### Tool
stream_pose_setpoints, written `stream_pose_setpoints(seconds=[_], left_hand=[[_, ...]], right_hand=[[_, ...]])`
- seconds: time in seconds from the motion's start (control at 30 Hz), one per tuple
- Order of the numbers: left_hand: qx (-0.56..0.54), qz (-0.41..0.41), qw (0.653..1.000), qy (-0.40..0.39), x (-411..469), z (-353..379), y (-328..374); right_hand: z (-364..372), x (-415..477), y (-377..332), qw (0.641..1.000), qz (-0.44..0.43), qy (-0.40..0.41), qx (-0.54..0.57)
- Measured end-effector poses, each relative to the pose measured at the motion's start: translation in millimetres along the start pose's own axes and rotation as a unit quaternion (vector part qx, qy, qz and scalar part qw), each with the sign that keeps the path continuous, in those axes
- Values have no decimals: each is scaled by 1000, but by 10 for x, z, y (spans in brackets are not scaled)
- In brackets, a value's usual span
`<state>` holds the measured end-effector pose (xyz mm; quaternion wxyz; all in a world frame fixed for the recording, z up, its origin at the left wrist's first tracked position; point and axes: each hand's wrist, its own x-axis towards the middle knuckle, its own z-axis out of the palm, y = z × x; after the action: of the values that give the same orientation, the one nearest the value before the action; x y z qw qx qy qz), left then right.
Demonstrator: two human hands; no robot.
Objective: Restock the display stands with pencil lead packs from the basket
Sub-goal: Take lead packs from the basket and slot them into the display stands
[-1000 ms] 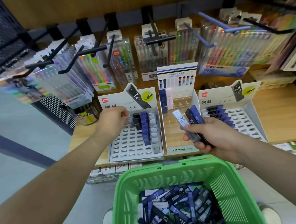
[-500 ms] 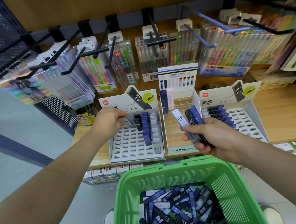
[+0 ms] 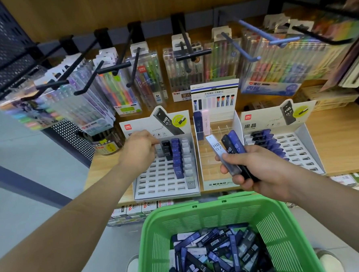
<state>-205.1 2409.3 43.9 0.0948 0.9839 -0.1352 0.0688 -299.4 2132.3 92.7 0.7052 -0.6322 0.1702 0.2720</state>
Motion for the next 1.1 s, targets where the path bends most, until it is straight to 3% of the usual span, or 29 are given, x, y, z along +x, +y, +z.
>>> stream_pose_setpoints(seconds=[0.07, 0.13, 0.2, 0.27, 0.33, 0.43, 0.53, 0.67, 0.77, 0.87, 1.0, 1.1], left_hand=[[-7, -19, 1000, -4, 19, -70, 63], [-96, -69, 993, 17, 67, -207, 225], [-303, -136, 943, -30, 129, -410, 482], [-443, -120, 877, -140, 133, -605, 745], [-452, -49, 864, -216, 121, -716, 978], [-449, 10, 862, -233, 93, -727, 1232], [-466, -9, 859, -210, 111, -705, 1274], [-545, -83, 819, -161, 162, -715, 1165], [-544, -133, 824, -80, 204, -752, 1037], [-499, -154, 852, -40, 230, -821, 821], [-384, -163, 908, -44, 231, -874, 436], [-324, -174, 927, -70, 184, -837, 205]], right_hand=[[10, -34, -19, 1000, 6, -13, 5], [25, -72, -40, 999, 7, -30, 17], [39, -100, -61, 999, 1, -42, 21], [53, -117, -78, 999, -7, -46, 15], [63, -132, -86, 998, -11, -56, 9], [56, -159, -82, 996, -15, -83, 4], [25, -186, -77, 995, -14, -99, -10], [-57, -198, -76, 992, 6, -118, -43], [-108, -184, -62, 991, 35, -108, -74], [-130, -135, -43, 993, 49, -61, -83], [-133, -65, -30, 998, 45, -28, -42], [-110, -35, -25, 998, 43, -16, -36]])
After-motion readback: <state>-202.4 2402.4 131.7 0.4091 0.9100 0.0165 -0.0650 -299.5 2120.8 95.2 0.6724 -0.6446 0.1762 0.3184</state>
